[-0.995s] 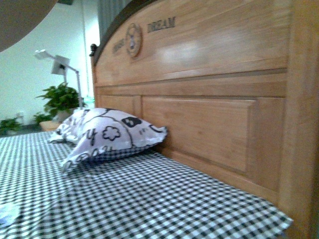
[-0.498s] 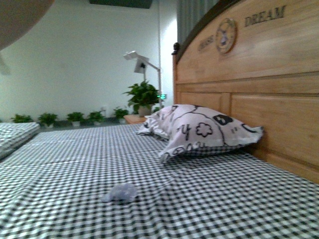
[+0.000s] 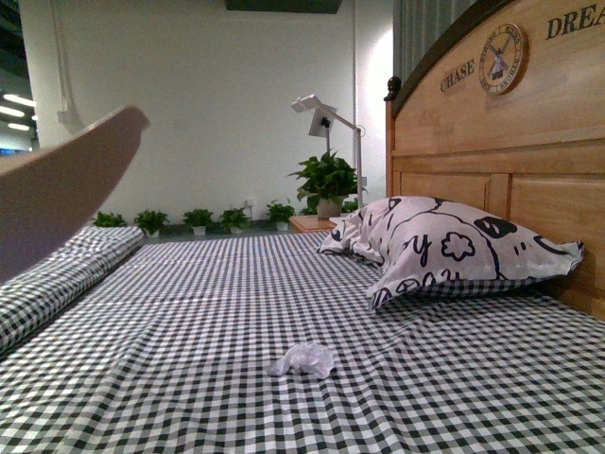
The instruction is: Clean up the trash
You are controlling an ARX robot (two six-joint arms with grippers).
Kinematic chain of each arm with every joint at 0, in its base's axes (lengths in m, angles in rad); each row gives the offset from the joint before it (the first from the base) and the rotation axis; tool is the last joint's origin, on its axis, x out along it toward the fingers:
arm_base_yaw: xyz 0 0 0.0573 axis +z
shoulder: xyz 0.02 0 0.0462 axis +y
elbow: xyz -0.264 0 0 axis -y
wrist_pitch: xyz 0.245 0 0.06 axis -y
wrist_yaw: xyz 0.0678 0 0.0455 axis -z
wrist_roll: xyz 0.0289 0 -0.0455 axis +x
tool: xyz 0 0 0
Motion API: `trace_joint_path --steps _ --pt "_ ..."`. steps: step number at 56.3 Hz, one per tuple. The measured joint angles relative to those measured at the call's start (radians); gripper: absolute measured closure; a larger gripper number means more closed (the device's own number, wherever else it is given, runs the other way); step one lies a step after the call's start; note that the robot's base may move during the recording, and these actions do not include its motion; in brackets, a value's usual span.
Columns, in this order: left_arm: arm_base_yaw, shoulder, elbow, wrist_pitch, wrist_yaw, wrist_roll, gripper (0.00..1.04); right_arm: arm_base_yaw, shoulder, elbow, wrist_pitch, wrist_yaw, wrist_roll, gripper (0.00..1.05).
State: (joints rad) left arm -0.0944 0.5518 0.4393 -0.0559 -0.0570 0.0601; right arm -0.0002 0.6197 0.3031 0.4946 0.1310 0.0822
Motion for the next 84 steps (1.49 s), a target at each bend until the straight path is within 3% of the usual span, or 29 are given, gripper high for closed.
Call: trace_joint_path --steps 7,19,34,49,84 --pt "0.153 0.204 0.097 0.069 0.218 0.148 0.77 0.000 -0.002 0.000 0.000 -0.005 0.000 0.84" --pt "0.207 0.492 0.209 -0.007 0.397 0.517 0.77 0.000 -0.002 0.000 0.000 -0.006 0.000 0.84" --pt "0.175 0.732 0.321 -0.038 0.420 0.771 0.77 0.000 -0.002 0.000 0.000 -0.004 0.000 0.84" --pt "0.130 0.907 0.431 -0.024 0.455 0.789 0.77 0.000 -0.002 0.000 0.000 -0.004 0.000 0.84" --pt "0.172 1.102 0.491 -0.026 0.474 0.780 0.77 0.000 -0.002 0.000 0.000 -0.004 0.000 0.84"
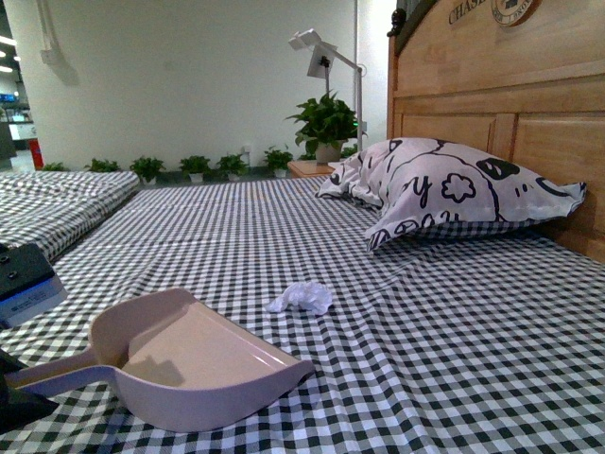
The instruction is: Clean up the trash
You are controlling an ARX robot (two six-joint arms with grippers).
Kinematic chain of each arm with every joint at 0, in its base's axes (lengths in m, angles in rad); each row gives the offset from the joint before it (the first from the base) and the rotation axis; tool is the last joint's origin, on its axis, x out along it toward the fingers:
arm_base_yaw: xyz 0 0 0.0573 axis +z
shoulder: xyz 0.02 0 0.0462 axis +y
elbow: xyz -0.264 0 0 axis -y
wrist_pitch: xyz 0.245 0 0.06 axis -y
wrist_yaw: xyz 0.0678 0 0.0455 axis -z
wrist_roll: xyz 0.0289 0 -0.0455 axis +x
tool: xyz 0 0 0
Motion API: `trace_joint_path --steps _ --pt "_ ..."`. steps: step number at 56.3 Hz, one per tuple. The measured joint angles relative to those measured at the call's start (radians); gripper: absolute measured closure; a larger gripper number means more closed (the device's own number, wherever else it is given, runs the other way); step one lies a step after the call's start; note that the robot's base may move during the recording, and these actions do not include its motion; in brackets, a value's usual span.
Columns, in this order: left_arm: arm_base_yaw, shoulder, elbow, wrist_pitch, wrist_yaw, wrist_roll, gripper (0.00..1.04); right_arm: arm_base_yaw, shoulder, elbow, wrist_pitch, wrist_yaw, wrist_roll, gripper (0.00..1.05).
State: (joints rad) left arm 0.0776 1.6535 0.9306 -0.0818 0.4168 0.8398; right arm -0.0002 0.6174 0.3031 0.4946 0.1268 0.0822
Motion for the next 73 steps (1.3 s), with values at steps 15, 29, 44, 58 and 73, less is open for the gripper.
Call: trace_joint_path --steps 15,29,44,58,73 --pt "-0.002 0.010 0.000 -0.023 0.006 0.002 0.77 0.000 0.000 0.000 0.000 0.000 0.000 0.84" --pt "-0.003 0.011 0.000 -0.023 0.007 0.003 0.77 0.043 0.241 0.212 -0.335 -0.290 -0.138 0.84" --pt "-0.003 0.011 0.000 -0.023 0.010 0.005 0.77 0.190 0.879 0.541 -0.206 -0.195 -0.324 0.84" --pt "-0.003 0.011 0.000 -0.023 0.010 0.006 0.77 0.280 1.329 0.977 -0.252 0.067 -0.508 0.84" --pt "-0.003 0.011 0.000 -0.023 0.010 0.006 0.77 0.351 1.525 1.217 -0.261 0.193 -0.652 0.84"
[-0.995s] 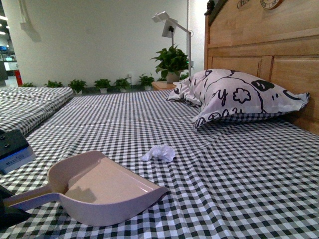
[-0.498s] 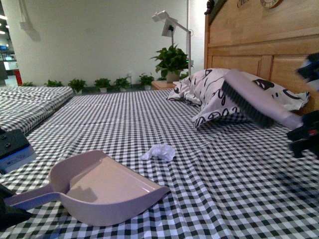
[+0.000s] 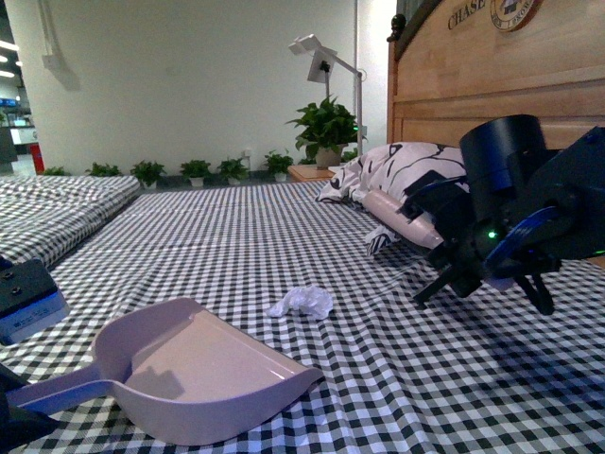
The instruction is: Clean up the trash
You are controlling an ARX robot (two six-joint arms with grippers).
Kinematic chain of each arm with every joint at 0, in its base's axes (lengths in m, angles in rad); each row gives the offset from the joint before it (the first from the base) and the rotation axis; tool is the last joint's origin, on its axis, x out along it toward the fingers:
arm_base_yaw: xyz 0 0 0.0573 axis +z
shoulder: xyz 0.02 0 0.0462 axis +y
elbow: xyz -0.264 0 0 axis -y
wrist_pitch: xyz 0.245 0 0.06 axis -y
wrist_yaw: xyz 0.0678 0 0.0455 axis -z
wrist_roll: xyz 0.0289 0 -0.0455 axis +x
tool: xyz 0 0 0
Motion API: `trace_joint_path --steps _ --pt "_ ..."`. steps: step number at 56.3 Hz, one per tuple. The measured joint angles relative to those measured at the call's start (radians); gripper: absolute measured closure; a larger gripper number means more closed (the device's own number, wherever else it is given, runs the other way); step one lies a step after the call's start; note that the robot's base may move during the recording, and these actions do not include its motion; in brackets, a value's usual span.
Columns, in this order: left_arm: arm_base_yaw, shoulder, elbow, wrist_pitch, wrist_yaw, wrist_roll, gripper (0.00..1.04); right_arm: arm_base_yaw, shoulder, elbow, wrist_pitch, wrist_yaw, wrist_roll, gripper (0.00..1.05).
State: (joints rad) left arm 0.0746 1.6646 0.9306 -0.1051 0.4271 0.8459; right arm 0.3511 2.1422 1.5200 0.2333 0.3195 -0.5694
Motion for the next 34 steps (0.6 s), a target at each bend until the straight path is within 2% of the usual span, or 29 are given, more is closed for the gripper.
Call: trace_joint_path --steps 11,20,28,34 --pt "0.000 0.000 0.000 0.000 0.000 0.000 0.77 0.045 0.066 0.039 -0.055 -0.013 -0.129 0.84" --pt "0.000 0.000 0.000 0.000 0.000 0.000 0.77 0.070 0.083 0.034 -0.191 -0.095 -0.150 0.84" --pt "0.000 0.000 0.000 0.000 0.000 0.001 0.77 0.071 0.031 0.018 -0.360 -0.250 -0.109 0.84" --pt "0.000 0.000 0.000 0.000 0.000 0.002 0.77 0.067 -0.054 -0.021 -0.508 -0.452 -0.100 0.84"
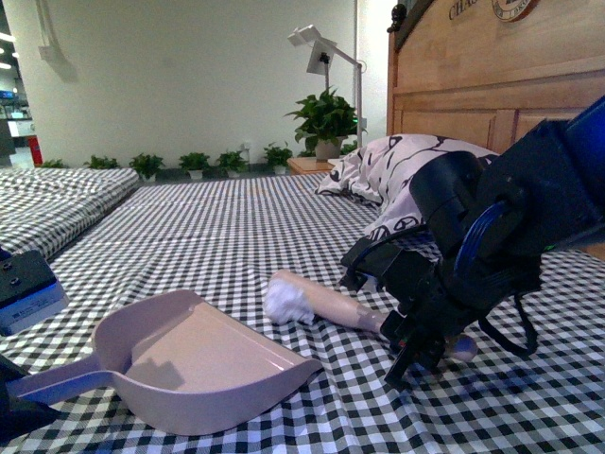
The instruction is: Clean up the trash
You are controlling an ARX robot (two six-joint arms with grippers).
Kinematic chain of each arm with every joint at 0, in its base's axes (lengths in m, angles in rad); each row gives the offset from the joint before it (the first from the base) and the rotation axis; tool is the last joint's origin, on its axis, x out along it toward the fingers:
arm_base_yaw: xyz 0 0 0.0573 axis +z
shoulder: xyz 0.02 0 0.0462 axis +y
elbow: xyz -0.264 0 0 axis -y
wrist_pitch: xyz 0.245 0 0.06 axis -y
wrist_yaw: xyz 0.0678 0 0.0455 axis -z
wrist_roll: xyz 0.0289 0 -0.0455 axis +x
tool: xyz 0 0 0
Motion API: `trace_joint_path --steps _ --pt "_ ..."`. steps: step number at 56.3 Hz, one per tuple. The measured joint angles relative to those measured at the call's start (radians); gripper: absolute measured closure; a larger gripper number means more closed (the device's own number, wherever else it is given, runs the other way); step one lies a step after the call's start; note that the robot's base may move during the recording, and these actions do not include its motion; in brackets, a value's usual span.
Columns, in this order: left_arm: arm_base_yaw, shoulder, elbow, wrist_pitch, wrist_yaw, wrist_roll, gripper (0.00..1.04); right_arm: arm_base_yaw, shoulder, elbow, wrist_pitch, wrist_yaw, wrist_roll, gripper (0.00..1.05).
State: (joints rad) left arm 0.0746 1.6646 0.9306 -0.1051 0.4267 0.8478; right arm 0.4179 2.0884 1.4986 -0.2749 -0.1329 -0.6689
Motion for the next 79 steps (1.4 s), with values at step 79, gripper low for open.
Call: trace_joint_path --steps 79 --pt "0.002 -0.459 -0.359 0.709 -0.276 -0.597 0.77 -0.637 -1.035 -0.664 0.581 -0.834 0.950 0.84"
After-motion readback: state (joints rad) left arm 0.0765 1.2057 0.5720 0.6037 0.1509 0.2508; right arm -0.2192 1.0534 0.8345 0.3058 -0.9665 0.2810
